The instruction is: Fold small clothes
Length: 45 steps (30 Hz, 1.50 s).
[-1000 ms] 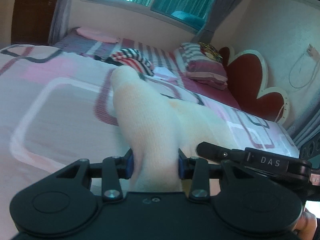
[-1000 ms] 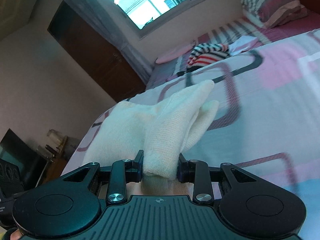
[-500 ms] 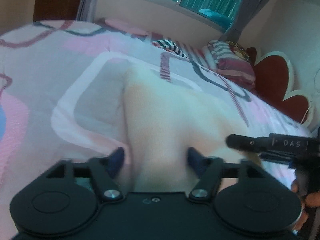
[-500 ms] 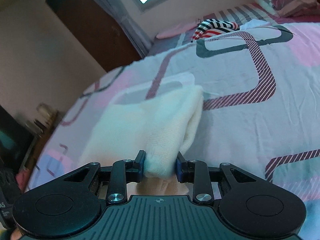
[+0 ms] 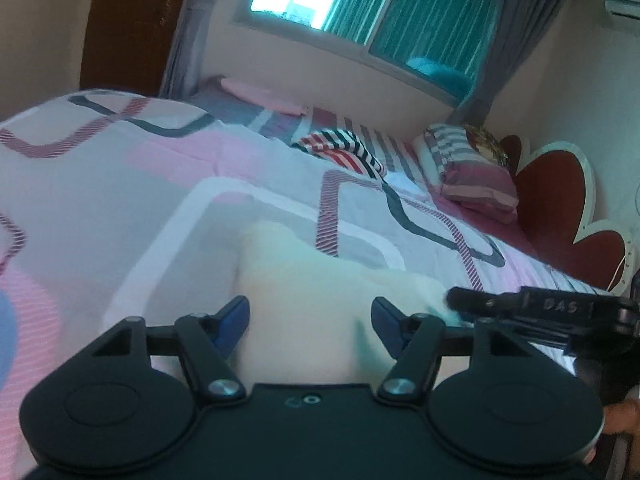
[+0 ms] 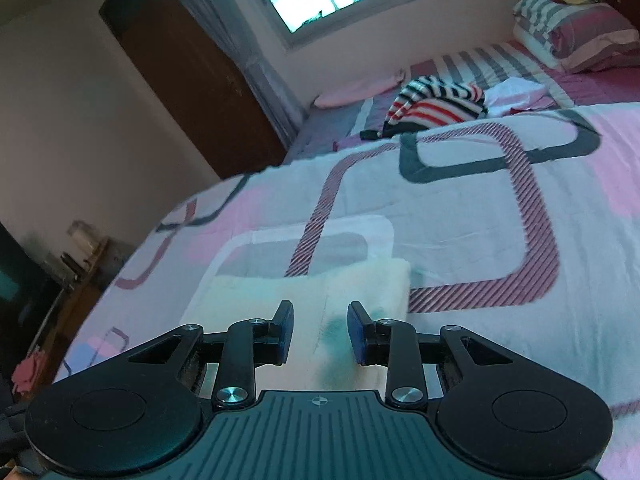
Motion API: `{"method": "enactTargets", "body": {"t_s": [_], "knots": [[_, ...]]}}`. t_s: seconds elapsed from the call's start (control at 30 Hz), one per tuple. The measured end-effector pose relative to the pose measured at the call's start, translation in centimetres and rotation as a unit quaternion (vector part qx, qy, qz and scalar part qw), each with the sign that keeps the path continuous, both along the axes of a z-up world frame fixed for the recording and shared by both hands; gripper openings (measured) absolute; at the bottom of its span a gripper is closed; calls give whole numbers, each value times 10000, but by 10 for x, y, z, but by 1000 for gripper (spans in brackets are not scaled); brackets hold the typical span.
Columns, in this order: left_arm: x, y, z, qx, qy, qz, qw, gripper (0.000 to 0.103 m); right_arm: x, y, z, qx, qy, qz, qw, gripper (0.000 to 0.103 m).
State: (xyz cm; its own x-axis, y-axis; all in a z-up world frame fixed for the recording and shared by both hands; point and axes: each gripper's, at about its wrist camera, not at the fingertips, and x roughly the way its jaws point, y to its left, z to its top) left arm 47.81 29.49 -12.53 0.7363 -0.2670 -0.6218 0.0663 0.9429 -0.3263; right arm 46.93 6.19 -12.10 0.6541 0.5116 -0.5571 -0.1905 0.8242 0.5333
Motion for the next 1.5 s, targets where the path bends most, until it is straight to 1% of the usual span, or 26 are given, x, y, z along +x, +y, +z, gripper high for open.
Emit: {"method": "enactTargets", "body": {"t_s": [0.13, 0.17, 0.23, 0.27, 0.3, 0.37, 0.4, 0.47, 0.6, 0.67, 0.77, 0.87, 0.93, 1.03, 1.1, 1.13, 1.2, 1.3, 1.33, 1.43, 1.47, 1.5], "knots": [[23, -4, -16, 232, 387, 215, 9987, 66, 16, 8, -18, -200, 199, 40, 9996, 31], [26, -2, -22, 203, 482, 245, 9983, 69, 19, 8, -23, -246, 242, 17, 9994, 31], [32, 6, -33, -75, 773, 291, 9966, 71, 22, 8, -30, -356, 263, -5, 9990, 31], [34, 9, -36, -194, 810, 368, 9958, 72, 23, 9, -33, -459, 245, -9, 9986, 31], [35, 9, -36, -202, 817, 408, 9956, 72, 24, 10, -34, -530, 211, 0, 9984, 30], [32, 4, -31, -18, 779, 436, 9960, 72, 24, 11, -31, -600, 233, 8, 9979, 31], [30, 1, -27, 41, 747, 435, 9962, 70, 21, 10, -27, -559, 234, 9, 9982, 31], [21, -1, -18, 137, 683, 387, 9968, 69, 9, 6, -14, -423, 137, 84, 9990, 31], [1, 2, -4, 110, 584, 324, 9977, 69, -27, 5, 6, -379, -63, 279, 9989, 31], [-12, 3, 2, 138, 561, 280, 9979, 69, -45, 8, 12, -378, -125, 367, 9985, 31], [-28, 4, 5, 159, 587, 174, 9980, 70, -66, 14, 15, -366, -102, 461, 9982, 31], [-47, 3, 2, 144, 649, 70, 9978, 70, -86, 16, 11, -396, -36, 489, 9980, 31], [-56, 0, -4, 147, 749, 1, 9971, 69, -95, 14, 3, -358, 108, 438, 9983, 31], [-60, -7, -19, 236, 963, -131, 9950, 69, -102, 14, -10, -540, 291, 285, 9977, 31], [-63, -9, -30, 240, 1085, -132, 9937, 68, -106, 17, -18, -803, 409, 211, 9957, 31], [-66, -9, -31, 250, 1056, -119, 9940, 68, -108, 17, -20, -857, 416, 186, 9953, 31], [-74, -8, -27, 292, 1034, -158, 9941, 68, -115, 12, -18, -728, 463, 133, 9962, 31], [-90, -3, -21, 373, 943, -230, 9946, 70, -136, 7, -11, -724, 376, 162, 9965, 31], [-95, -1, -20, 383, 945, -210, 9946, 70, -143, 8, -11, -731, 386, 199, 9964, 31], [-109, 5, -25, 228, 1081, -237, 9936, 70, -163, 12, -17, -763, 497, 238, 9956, 30], [-113, 4, -28, 263, 1094, -273, 9933, 70, -169, 13, -19, -778, 507, 239, 9954, 30], [-115, 3, -30, 336, 1069, -324, 9932, 70, -173, 15, -20, -797, 510, 215, 9953, 27]]}}
